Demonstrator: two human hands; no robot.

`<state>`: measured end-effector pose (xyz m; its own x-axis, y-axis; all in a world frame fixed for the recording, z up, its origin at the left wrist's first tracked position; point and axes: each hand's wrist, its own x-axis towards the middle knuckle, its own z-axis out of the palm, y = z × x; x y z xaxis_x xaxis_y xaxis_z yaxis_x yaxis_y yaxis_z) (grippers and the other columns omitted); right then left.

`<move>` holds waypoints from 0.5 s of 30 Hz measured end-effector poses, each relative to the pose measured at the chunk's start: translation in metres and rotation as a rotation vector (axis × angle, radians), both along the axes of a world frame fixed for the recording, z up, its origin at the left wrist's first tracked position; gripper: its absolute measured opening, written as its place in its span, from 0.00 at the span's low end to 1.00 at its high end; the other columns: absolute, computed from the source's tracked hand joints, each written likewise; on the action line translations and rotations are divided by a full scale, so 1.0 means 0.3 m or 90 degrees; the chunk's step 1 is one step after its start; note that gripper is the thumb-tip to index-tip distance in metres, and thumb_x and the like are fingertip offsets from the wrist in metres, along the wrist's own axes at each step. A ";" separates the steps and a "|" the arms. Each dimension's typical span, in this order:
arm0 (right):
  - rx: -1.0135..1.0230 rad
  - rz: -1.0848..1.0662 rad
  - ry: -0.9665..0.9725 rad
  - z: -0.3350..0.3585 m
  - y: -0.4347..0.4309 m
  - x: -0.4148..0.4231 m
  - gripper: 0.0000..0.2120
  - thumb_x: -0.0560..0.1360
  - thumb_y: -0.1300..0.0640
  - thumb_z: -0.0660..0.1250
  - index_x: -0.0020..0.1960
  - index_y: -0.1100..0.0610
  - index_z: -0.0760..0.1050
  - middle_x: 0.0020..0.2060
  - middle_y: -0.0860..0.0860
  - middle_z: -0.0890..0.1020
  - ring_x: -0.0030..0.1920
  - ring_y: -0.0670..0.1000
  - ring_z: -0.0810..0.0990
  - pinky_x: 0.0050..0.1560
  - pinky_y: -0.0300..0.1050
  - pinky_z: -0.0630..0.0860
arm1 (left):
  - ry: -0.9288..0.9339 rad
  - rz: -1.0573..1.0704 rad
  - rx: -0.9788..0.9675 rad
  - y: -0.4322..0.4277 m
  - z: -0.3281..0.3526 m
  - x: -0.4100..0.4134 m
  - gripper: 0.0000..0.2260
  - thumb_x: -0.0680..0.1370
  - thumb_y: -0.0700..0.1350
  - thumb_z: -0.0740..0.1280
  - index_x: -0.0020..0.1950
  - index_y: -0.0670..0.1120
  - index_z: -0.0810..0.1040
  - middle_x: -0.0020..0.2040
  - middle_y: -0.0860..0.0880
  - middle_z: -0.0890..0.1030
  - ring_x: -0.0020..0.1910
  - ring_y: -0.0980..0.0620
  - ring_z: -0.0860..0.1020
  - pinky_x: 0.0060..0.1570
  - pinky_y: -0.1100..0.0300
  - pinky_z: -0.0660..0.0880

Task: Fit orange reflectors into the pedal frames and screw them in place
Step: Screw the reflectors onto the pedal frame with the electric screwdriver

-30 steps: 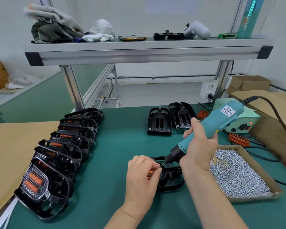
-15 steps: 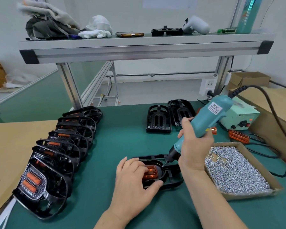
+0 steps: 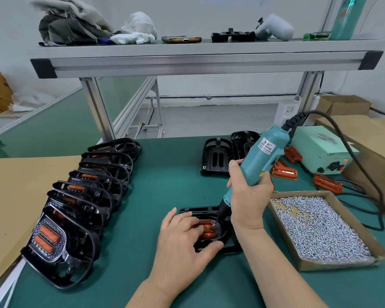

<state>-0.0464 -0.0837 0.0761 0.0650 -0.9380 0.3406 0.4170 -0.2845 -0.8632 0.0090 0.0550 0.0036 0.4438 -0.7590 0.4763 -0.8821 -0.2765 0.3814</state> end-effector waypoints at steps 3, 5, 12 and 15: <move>-0.008 0.005 0.009 -0.007 0.000 -0.001 0.05 0.68 0.50 0.74 0.40 0.43 0.78 0.30 0.50 0.77 0.29 0.48 0.74 0.32 0.37 0.73 | 0.001 0.001 0.001 -0.001 0.001 0.001 0.21 0.71 0.67 0.66 0.45 0.52 0.87 0.47 0.57 0.83 0.57 0.53 0.80 0.70 0.44 0.67; -0.014 0.005 0.015 -0.009 0.001 -0.002 0.05 0.69 0.50 0.74 0.40 0.44 0.77 0.30 0.51 0.77 0.29 0.48 0.74 0.32 0.37 0.73 | 0.001 0.001 0.002 -0.002 0.000 0.003 0.21 0.71 0.67 0.67 0.45 0.52 0.87 0.47 0.57 0.83 0.57 0.53 0.80 0.70 0.43 0.67; -0.026 0.010 0.035 -0.012 0.010 0.011 0.06 0.69 0.49 0.74 0.40 0.44 0.77 0.31 0.49 0.78 0.31 0.50 0.75 0.33 0.42 0.74 | -0.005 0.006 -0.005 -0.005 -0.019 0.009 0.23 0.71 0.68 0.66 0.45 0.51 0.88 0.48 0.57 0.83 0.57 0.53 0.80 0.70 0.42 0.66; -0.057 0.009 0.049 -0.018 0.018 0.017 0.06 0.70 0.49 0.74 0.41 0.46 0.77 0.31 0.47 0.79 0.31 0.51 0.76 0.34 0.44 0.74 | -0.010 0.011 -0.011 -0.008 -0.026 0.012 0.24 0.70 0.69 0.66 0.45 0.50 0.88 0.48 0.57 0.83 0.57 0.53 0.80 0.70 0.41 0.66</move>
<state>-0.0413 -0.0783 0.0706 0.1069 -0.9031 0.4160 0.3543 -0.3563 -0.8646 0.0124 0.0525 -0.0043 0.4492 -0.7427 0.4966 -0.8830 -0.2845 0.3733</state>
